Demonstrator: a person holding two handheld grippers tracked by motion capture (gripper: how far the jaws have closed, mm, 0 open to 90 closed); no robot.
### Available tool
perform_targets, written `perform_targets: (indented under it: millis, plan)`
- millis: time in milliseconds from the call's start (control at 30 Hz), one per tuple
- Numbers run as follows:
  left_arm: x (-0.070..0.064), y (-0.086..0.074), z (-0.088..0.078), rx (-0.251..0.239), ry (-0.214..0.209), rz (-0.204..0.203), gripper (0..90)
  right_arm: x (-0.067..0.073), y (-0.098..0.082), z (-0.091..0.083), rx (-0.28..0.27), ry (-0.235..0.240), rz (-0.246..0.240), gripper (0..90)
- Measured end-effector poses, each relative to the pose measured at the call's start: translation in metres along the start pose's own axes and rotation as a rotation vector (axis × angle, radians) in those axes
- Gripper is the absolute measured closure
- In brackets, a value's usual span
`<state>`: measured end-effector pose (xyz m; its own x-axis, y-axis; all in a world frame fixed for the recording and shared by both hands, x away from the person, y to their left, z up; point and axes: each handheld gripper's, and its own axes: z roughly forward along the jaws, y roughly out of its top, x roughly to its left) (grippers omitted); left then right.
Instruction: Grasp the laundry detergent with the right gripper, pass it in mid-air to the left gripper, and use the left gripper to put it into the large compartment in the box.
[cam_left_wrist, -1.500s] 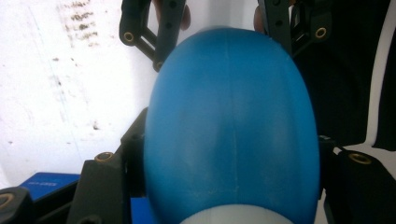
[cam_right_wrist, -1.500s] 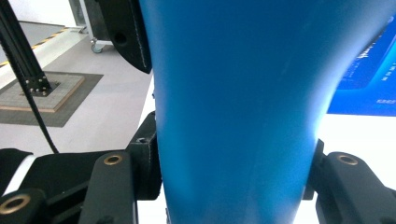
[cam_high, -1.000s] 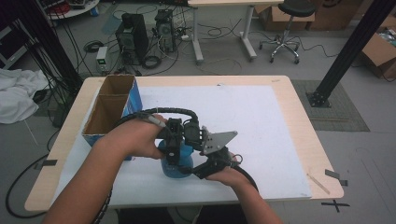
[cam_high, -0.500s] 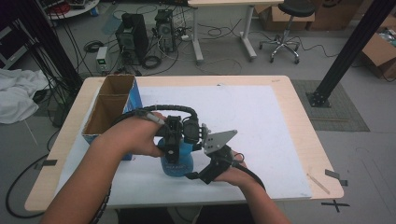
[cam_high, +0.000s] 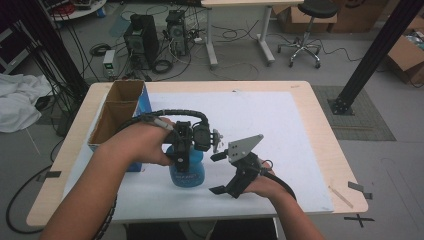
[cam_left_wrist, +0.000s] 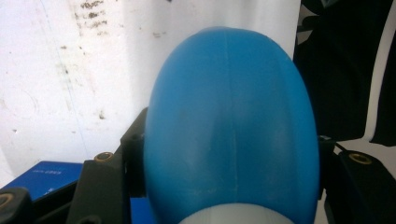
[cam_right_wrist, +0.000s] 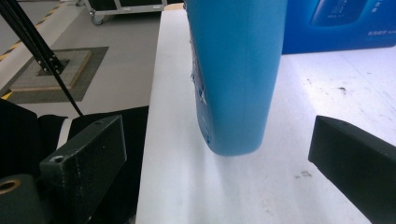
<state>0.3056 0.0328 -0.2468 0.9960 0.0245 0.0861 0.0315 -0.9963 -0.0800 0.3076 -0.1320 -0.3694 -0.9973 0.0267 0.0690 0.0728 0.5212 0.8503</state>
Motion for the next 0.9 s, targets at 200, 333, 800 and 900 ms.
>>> perform_targets:
  millis: [200, 333, 800, 900]
  plan:
    - [0.003, -0.002, -0.002, 0.006, -0.003, -0.009, 39.1, -0.001, -0.001, -0.009, 0.043, -0.007, 0.002, 0.0]
    - [0.005, -0.004, -0.002, 0.015, -0.012, -0.022, 39.1, -0.001, -0.002, -0.021, 0.084, -0.001, -0.001, 0.0]
    - [0.017, -0.012, -0.012, 0.033, -0.030, -0.119, 39.1, -0.003, 0.001, -0.058, 0.347, 0.015, 0.001, 0.0]
    - [0.022, -0.016, -0.022, 0.025, -0.048, -0.180, 39.0, -0.005, -0.001, -0.064, 0.416, 0.041, 0.016, 0.0]
